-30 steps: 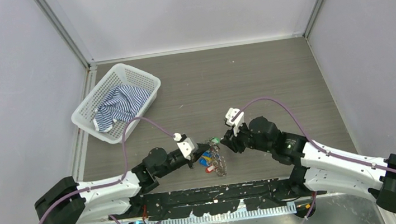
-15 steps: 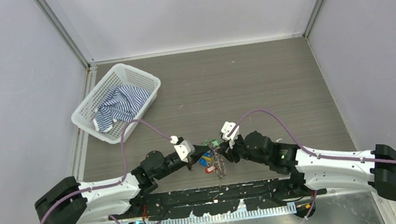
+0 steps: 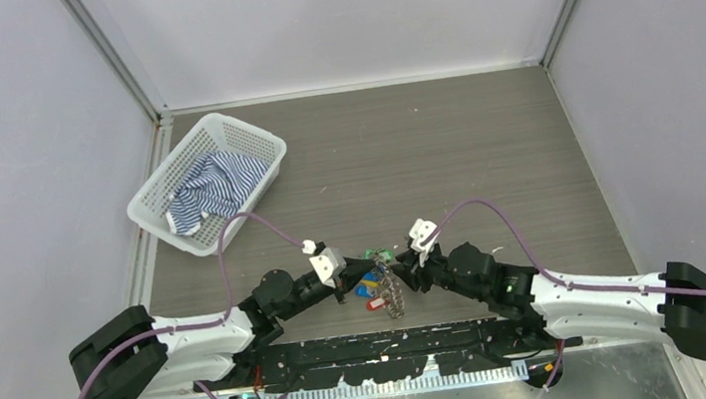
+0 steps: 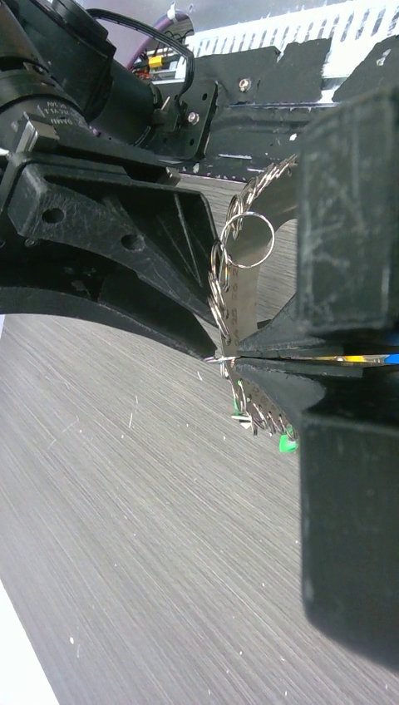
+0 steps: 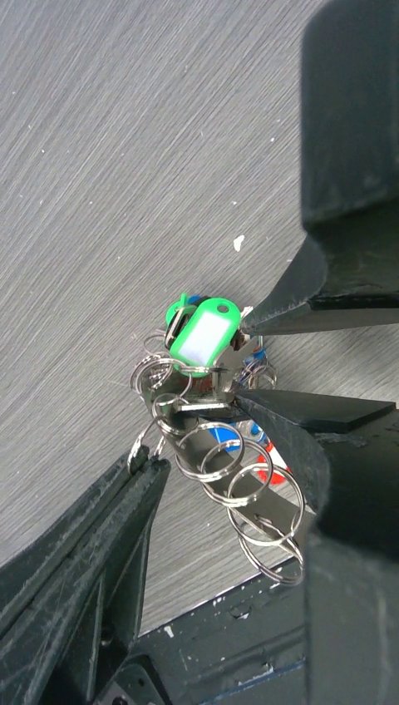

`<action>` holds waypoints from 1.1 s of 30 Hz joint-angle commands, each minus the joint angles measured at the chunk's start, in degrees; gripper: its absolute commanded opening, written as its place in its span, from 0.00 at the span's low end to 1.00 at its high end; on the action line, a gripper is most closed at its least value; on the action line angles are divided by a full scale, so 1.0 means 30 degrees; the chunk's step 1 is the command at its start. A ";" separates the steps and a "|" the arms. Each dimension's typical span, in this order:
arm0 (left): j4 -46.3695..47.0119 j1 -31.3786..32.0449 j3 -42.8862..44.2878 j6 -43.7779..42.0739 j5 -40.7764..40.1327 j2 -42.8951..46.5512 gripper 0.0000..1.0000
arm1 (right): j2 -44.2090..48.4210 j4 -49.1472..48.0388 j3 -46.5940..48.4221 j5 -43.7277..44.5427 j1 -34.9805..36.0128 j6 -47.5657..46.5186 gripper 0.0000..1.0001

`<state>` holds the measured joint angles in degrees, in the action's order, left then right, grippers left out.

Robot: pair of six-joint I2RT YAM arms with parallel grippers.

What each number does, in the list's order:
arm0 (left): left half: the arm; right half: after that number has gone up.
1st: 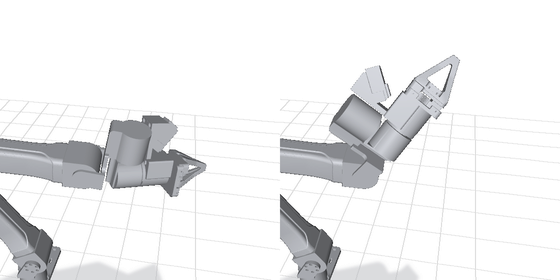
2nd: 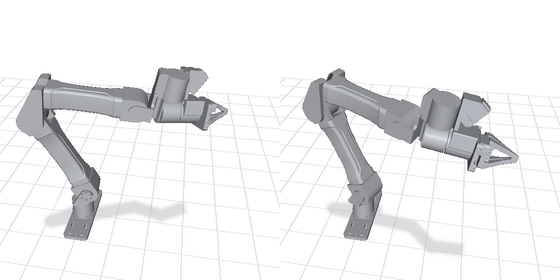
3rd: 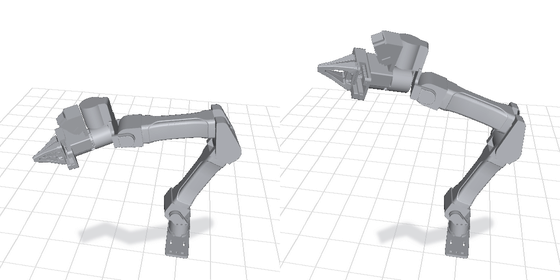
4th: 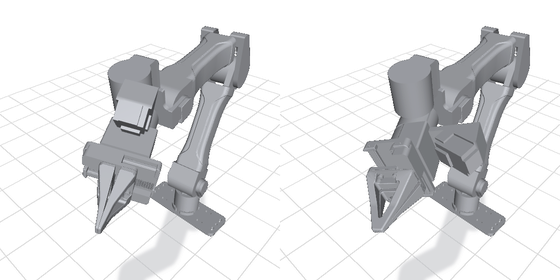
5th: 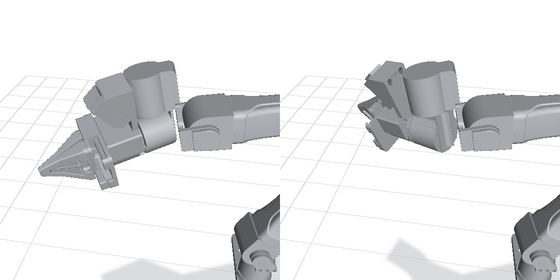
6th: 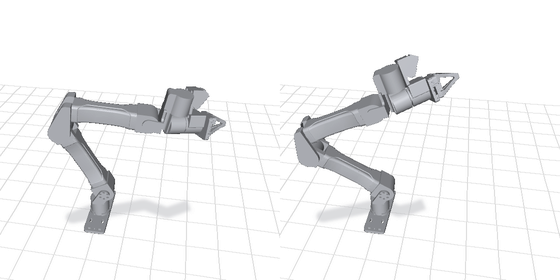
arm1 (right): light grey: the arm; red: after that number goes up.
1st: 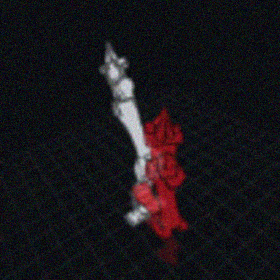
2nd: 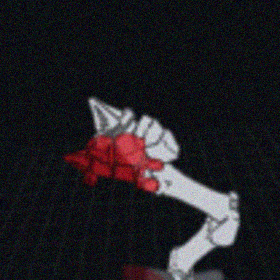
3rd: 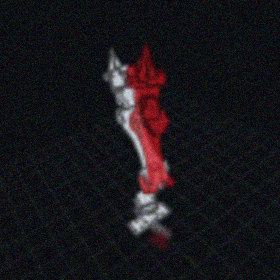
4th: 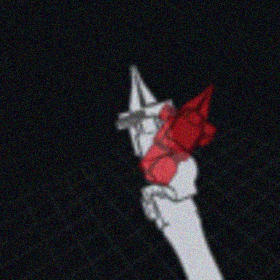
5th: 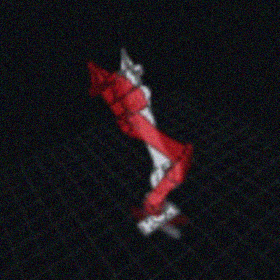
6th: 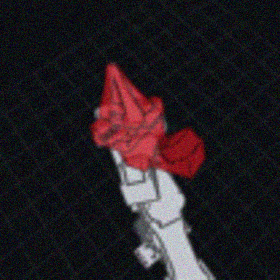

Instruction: Remove the keys from the keyring

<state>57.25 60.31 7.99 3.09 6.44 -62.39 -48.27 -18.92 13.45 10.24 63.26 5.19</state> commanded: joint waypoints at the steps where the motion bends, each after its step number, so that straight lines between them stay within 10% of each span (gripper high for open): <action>1: 0.1578 -0.0029 0.0376 0.0201 -0.0444 -0.0033 0.00 | 0.0206 -0.2146 -0.0259 0.0160 0.0334 0.0479 0.36; 11: 0.1959 -0.0386 0.0551 0.0627 -0.0330 -0.0326 0.00 | 0.1498 -0.0522 -0.0432 0.1551 0.1420 0.1244 0.43; 13: 0.1976 -0.0411 0.0587 0.0693 -0.0308 -0.0376 0.00 | 0.1409 -0.0478 -0.0441 0.1610 0.1543 0.1358 0.72; 15: 0.2127 -0.0417 0.0632 0.0795 -0.0214 -0.0462 0.00 | 0.1236 -0.0434 -0.0441 0.1529 0.1606 0.1541 0.76; 26: 0.2214 -0.0463 0.0564 0.0822 0.0330 -0.0176 0.00 | -0.0947 -0.3519 -0.0634 0.3812 0.1759 0.0132 0.49; 33: 0.1686 -0.0498 0.0706 0.0844 0.0734 0.0238 0.00 | -0.1829 -0.5473 -0.1012 0.3827 0.1741 -0.0863 0.50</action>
<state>58.76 59.13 8.23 5.61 7.57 -63.48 -52.60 -27.64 10.81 19.77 68.20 5.04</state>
